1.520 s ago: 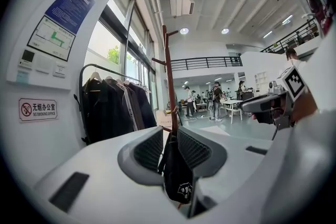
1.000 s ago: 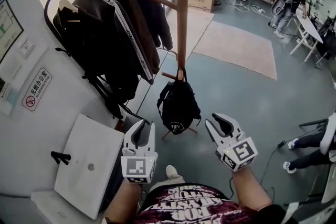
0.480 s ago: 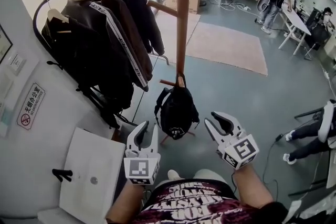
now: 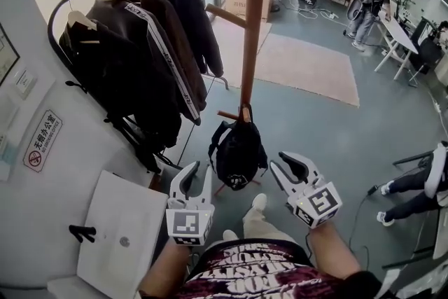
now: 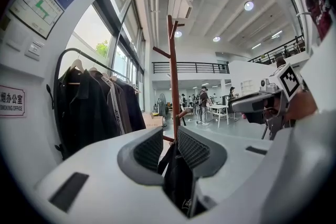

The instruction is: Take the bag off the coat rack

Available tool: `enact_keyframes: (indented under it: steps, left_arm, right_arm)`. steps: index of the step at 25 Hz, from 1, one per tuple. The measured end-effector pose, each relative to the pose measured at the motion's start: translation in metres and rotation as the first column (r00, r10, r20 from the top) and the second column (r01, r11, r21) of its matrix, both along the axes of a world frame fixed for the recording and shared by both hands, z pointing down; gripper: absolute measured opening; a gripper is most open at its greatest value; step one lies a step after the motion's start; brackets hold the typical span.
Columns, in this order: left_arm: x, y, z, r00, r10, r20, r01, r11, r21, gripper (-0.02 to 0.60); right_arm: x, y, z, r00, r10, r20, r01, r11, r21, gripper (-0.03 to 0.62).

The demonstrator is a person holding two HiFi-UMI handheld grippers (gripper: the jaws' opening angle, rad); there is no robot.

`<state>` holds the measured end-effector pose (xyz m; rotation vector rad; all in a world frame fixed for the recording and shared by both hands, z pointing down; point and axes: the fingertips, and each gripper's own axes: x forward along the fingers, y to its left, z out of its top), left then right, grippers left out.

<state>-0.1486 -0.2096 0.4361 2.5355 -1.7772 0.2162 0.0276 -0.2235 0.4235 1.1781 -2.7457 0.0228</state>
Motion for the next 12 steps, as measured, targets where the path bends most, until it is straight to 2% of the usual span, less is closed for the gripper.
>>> enact_keyframes:
  steps: [5,12]
  left_arm:
    - [0.004,-0.014,0.003,1.000,0.007,-0.015,-0.008,1.000,-0.022,0.084]
    - [0.011,-0.039,0.007,1.000,0.000,0.007,0.000,0.999,-0.041,0.084]
  right_arm:
    - [0.000,-0.016,0.005,1.000,-0.011,0.018,0.011,1.000,-0.009,0.118]
    - [-0.002,-0.046,0.016,0.999,-0.036,0.041,0.038,0.999,-0.033,0.118]
